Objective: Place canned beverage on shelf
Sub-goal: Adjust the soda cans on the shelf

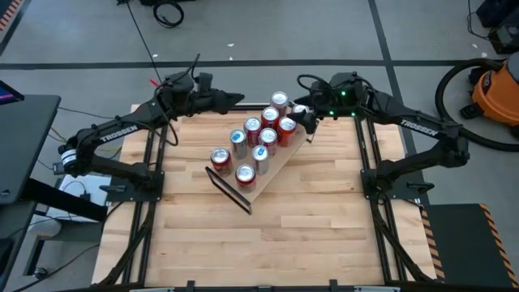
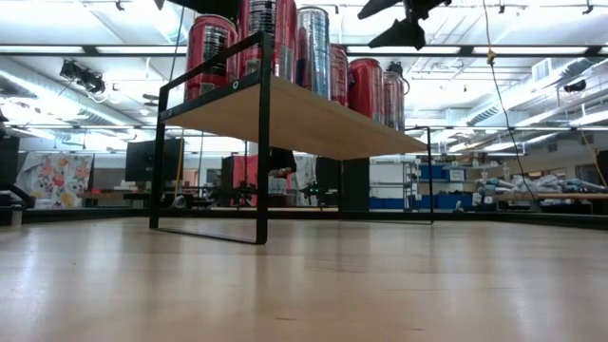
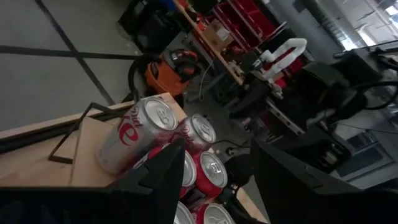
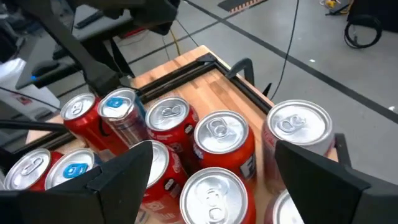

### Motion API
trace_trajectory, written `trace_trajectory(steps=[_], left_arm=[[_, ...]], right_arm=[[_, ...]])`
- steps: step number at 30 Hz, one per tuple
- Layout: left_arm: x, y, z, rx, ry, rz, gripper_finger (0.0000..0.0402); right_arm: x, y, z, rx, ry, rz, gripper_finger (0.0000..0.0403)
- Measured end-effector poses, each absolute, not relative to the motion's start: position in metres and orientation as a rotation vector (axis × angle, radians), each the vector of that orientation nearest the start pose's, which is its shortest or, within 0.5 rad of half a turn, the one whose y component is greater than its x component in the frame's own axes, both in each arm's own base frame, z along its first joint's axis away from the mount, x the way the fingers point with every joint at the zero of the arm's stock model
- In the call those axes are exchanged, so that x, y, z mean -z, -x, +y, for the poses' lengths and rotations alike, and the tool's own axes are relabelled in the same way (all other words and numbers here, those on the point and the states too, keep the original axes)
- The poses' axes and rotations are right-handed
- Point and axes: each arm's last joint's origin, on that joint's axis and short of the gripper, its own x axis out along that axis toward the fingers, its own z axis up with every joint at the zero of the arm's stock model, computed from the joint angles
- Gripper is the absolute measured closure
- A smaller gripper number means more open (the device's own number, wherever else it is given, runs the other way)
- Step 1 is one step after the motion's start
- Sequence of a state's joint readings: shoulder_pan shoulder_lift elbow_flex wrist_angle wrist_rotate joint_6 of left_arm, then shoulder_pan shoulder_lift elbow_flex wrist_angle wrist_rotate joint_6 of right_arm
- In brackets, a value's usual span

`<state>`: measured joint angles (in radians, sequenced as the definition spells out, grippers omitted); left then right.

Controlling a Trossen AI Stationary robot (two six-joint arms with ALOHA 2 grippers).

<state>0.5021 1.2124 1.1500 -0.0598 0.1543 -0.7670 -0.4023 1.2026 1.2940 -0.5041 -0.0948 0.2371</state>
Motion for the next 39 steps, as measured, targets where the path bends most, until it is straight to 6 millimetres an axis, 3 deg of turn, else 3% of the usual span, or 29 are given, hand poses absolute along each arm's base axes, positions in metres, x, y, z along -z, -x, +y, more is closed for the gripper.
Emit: trace_trajectory(steps=[5, 11, 24, 39], left_arm=[[-0.394, -0.246, 0.128, -0.399, 0.822, 0.009, 0.0209], [-0.402, -0.244, 0.126, -0.547, 0.837, 0.042, 0.021], [-0.4, -0.247, 0.117, -0.662, 0.97, -0.03, 0.021], [-0.394, -0.254, 0.12, -0.696, 0.92, -0.011, 0.021]], right_arm=[[-0.395, -0.235, -0.097, 0.349, -0.311, 0.355, 0.0054], [-0.398, -0.235, -0.095, 0.392, -0.226, 0.334, 0.0054], [-0.399, -0.239, -0.081, 0.373, -0.033, 0.369, 0.0054], [-0.405, -0.233, -0.075, 0.354, -0.052, 0.337, 0.0054]])
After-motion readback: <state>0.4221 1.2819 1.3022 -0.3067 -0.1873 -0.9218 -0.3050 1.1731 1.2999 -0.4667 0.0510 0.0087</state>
